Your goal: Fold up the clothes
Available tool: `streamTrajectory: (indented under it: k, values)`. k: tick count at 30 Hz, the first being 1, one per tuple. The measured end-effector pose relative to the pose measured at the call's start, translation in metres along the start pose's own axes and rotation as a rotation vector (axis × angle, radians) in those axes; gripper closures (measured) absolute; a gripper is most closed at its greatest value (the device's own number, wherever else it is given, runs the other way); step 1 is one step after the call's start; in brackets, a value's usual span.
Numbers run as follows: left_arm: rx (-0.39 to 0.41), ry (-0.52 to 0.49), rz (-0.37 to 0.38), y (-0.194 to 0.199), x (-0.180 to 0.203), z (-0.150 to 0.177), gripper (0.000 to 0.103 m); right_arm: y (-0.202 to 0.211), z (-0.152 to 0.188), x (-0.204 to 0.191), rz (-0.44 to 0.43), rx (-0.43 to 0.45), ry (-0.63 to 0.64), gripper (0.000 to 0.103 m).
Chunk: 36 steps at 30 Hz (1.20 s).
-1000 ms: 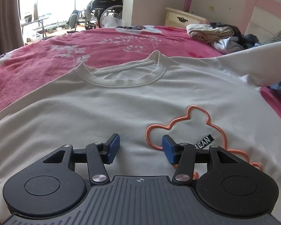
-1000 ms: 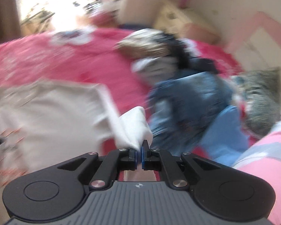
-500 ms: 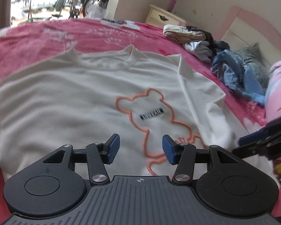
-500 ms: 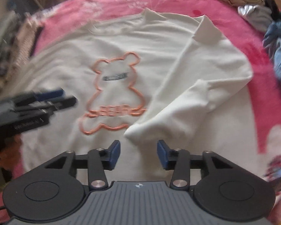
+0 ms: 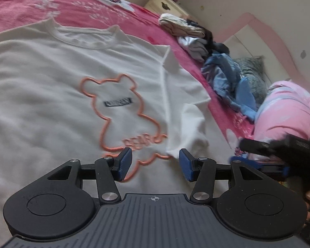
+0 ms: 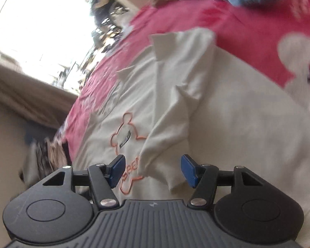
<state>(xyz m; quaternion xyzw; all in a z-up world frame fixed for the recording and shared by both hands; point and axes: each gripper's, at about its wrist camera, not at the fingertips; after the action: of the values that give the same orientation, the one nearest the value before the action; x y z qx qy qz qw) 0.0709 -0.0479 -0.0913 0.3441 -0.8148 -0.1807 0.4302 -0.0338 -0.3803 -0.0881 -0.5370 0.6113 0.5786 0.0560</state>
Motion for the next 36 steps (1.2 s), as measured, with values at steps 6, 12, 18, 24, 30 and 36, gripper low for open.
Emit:
streamTrajectory:
  k: [6,12,18,24,30,36]
  values:
    - [-0.039,0.065,0.051,-0.018,0.009,0.010,0.053,-0.031,0.006,0.012,-0.007,-0.061,-0.040,0.036]
    - [-0.051,0.067,0.053,-0.034,0.009,0.014,0.053,-0.041,0.027,0.011,0.028,-0.099,-0.026,0.042]
    - [-0.055,0.093,0.056,-0.040,0.001,0.016,0.053,-0.022,0.034,0.035,0.036,-0.039,-0.198,0.040]
    - [-0.054,0.072,0.028,-0.042,0.000,0.017,0.053,-0.003,0.028,0.032,0.055,0.108,-0.184,0.037]
    - [-0.055,0.026,0.012,-0.044,0.010,0.022,0.053,-0.028,0.002,0.023,0.035,0.103,-0.099,0.038]
    - [-0.051,-0.040,0.020,-0.046,0.017,0.028,0.053,-0.047,0.010,0.029,-0.001,0.026,-0.126,0.038]
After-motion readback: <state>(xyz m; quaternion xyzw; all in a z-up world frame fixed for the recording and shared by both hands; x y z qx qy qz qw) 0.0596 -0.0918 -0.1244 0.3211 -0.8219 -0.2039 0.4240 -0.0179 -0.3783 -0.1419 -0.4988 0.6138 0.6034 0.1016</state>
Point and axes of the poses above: each gripper's, at about its wrist camera, not at the fingertips, and y roughly against the way its jaws point, x to its right, z to its underside, and after that the axes turned 6 degrees about x, right-handed
